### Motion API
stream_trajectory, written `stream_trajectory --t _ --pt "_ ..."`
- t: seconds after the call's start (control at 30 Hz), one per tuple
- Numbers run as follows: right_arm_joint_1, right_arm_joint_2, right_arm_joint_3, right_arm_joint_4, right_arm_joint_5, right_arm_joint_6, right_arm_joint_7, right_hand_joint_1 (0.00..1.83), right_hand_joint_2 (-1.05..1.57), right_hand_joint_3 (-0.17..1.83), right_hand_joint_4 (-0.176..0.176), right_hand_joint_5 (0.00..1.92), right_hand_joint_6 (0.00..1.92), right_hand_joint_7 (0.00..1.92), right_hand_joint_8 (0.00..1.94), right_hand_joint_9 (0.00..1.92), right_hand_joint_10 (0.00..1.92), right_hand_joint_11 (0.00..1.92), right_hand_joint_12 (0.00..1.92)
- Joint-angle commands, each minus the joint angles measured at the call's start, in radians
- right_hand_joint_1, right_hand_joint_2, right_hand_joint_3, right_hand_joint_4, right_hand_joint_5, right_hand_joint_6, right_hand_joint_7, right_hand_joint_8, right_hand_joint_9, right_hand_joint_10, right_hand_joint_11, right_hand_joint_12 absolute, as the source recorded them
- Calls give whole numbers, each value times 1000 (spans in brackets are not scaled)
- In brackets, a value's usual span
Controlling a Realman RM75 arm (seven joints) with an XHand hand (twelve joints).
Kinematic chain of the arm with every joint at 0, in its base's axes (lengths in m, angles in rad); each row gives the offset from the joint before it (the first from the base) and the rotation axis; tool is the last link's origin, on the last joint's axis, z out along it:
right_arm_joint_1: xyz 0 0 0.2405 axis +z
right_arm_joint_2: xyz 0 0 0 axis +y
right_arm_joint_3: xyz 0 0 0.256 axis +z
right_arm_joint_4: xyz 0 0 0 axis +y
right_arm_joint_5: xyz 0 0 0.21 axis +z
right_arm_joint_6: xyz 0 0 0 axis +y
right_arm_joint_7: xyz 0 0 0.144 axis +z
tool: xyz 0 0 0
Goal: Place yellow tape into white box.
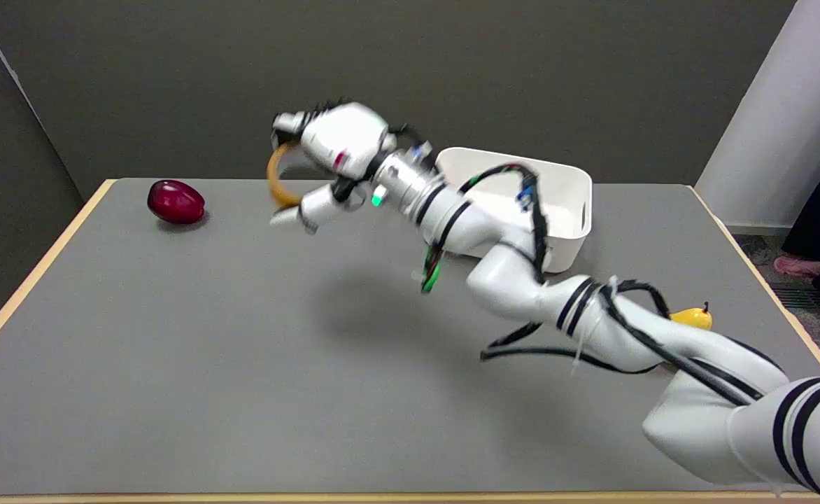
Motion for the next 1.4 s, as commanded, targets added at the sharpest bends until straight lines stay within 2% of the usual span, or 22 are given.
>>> stream_trajectory --t 0.03,0.2,0.27,0.33,0.43,0.5,0.57,0.67,0.77,0.9,1.03,1.1,1.2,1.27,1.3,1.33,1.37,1.4 --pt "41 147 420 77 30 -78 -316 1171 1019 470 -56 636 1554 882 1319 848 1394 870 1821" --pt "105 188 417 -209 108 -10 -316 1167 1051 419 -56 619 1558 866 1336 860 1311 858 1792" --pt "146 197 378 -345 152 34 -308 1167 1034 454 -56 623 1564 869 1340 851 1371 859 1802" --pt "204 201 287 -536 197 88 -303 1165 1051 423 -55 618 1562 864 1338 857 1315 858 1792" --pt "251 187 209 -702 206 150 -303 1165 1055 418 -58 613 1566 862 1339 860 1310 859 1792" --pt "248 188 202 -755 200 172 -303 1165 1056 418 -60 611 1569 862 1339 864 1314 860 1792" --pt "220 205 203 -752 200 180 -303 1165 1057 417 -61 610 1569 863 1339 863 1314 860 1791" --pt "141 262 235 -665 208 175 -303 1168 1052 415 -61 619 1557 872 1323 861 1313 857 1790" --pt "27 327 302 -543 208 164 -303 1170 1028 456 -58 630 1558 880 1318 858 1373 860 1800" --pt "-124 388 411 -386 209 178 -303 1174 1053 406 -76 615 1558 883 1314 863 1315 875 1810" --pt "-233 436 448 -244 209 232 -301 1176 1058 397 -83 612 1557 886 1313 866 1321 890 1828" --pt "-271 465 455 -190 210 252 -249 1175 1060 393 -84 612 1558 886 1312 867 1323 894 1837" --pt "-331 512 450 -139 210 258 -81 1174 1061 389 -73 619 1530 881 1333 862 1321 889 1854" --pt "-370 519 452 -118 209 295 -2 651 679 916 123 321 703 646 877 677 1227 615 1673" --pt "-380 519 453 -110 207 311 8 515 624 953 133 244 539 521 657 565 1096 555 1635" --pt "-395 519 453 -97 204 329 10 412 599 942 125 185 434 401 452 457 956 513 1609" --pt "-410 519 454 -74 208 333 12 348 577 951 122 147 403 332 379 406 873 480 1589" --pt "-419 519 457 -56 209 334 16 298 552 976 122 118 420 286 384 387 816 448 1568"
